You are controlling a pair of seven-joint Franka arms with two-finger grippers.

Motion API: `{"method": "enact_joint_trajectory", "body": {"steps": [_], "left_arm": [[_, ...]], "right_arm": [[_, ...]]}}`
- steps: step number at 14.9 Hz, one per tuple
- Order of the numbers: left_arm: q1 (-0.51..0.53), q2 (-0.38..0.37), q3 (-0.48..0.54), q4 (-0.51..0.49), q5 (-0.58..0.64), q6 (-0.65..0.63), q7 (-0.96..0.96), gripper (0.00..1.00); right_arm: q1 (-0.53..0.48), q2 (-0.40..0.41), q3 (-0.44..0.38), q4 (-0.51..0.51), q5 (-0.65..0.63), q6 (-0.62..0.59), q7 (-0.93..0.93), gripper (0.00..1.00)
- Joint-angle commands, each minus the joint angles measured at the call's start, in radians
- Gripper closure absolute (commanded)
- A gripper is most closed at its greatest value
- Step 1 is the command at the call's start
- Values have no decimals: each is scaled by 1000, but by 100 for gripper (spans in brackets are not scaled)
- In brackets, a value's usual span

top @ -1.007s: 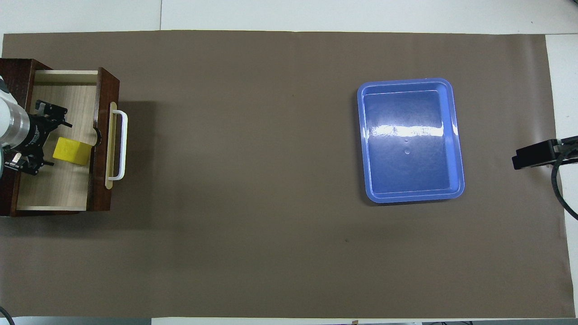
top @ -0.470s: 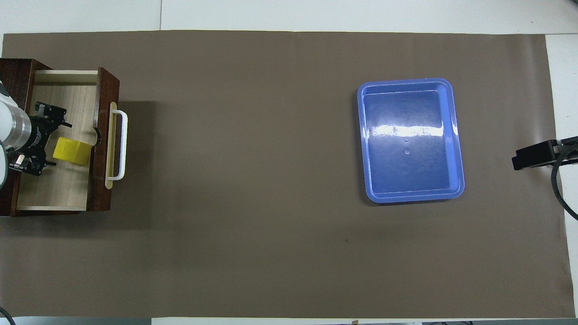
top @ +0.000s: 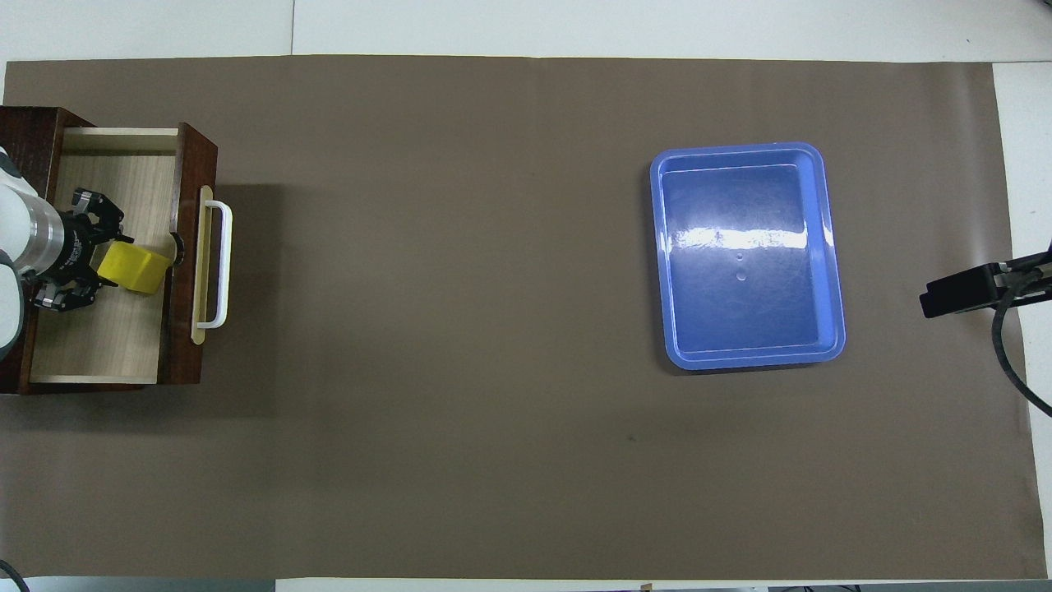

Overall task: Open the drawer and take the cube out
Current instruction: 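Grasp the yellow cube with the left gripper and lift it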

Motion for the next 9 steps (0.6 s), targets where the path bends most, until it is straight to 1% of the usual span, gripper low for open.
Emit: {"method": "enact_joint_trajectory", "body": {"steps": [1, 2, 3, 4, 6, 7, 9], "left_arm": [[-33, 71, -5, 215, -9, -213, -63, 100], [-68, 94, -5, 300, -9, -299, -99, 100], [-102, 109, -4, 349, -7, -359, -135, 100], [-140, 108, -4, 368, -7, -399, -183, 100], [-203, 88, -7, 367, -15, -439, -322, 100], [-216, 82, -10, 365, -21, -445, -414, 100], [-259, 77, -13, 359, -84, -442, -594, 100]], "right_arm": [[-8, -35, 24, -42, 23, 5, -68, 0], [-8, -35, 37, -42, 23, 13, -78, 0], [-8, -37, 45, -45, 24, 29, -110, 0], [-8, -41, 54, -59, 24, 49, -164, 0], [-8, -67, 67, -120, 35, 133, -267, 0], [-8, -80, 65, -149, 88, 173, -307, 0], [-17, -107, 65, -218, 196, 244, -415, 0]]}}
